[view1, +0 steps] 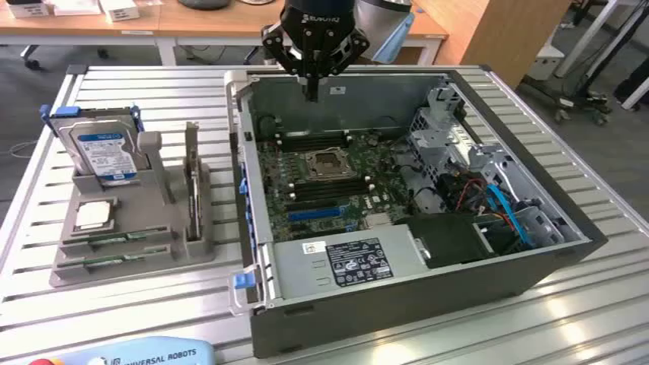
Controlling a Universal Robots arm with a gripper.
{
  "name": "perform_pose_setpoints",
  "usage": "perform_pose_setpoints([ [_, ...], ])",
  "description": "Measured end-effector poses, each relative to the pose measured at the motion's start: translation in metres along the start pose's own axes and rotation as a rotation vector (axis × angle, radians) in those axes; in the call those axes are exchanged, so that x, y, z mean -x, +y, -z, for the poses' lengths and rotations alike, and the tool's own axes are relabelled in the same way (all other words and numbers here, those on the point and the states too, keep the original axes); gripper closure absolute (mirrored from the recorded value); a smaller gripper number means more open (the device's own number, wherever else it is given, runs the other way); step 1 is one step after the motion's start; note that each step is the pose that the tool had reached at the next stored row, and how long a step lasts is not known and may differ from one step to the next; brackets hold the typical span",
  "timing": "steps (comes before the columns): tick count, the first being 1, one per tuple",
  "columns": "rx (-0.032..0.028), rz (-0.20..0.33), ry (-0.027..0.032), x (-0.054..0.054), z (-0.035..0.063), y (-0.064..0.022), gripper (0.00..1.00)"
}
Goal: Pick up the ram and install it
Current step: 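Reach for the ram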
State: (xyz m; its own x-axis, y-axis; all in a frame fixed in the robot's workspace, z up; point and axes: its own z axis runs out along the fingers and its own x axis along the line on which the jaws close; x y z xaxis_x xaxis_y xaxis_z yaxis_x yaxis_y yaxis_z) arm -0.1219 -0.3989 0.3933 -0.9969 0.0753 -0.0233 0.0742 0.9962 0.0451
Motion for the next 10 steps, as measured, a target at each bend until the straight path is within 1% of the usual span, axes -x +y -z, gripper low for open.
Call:
perform_pose_setpoints([
  [10,0.0,0.0,0.0,0.0,0.0,0.0,0.9],
])
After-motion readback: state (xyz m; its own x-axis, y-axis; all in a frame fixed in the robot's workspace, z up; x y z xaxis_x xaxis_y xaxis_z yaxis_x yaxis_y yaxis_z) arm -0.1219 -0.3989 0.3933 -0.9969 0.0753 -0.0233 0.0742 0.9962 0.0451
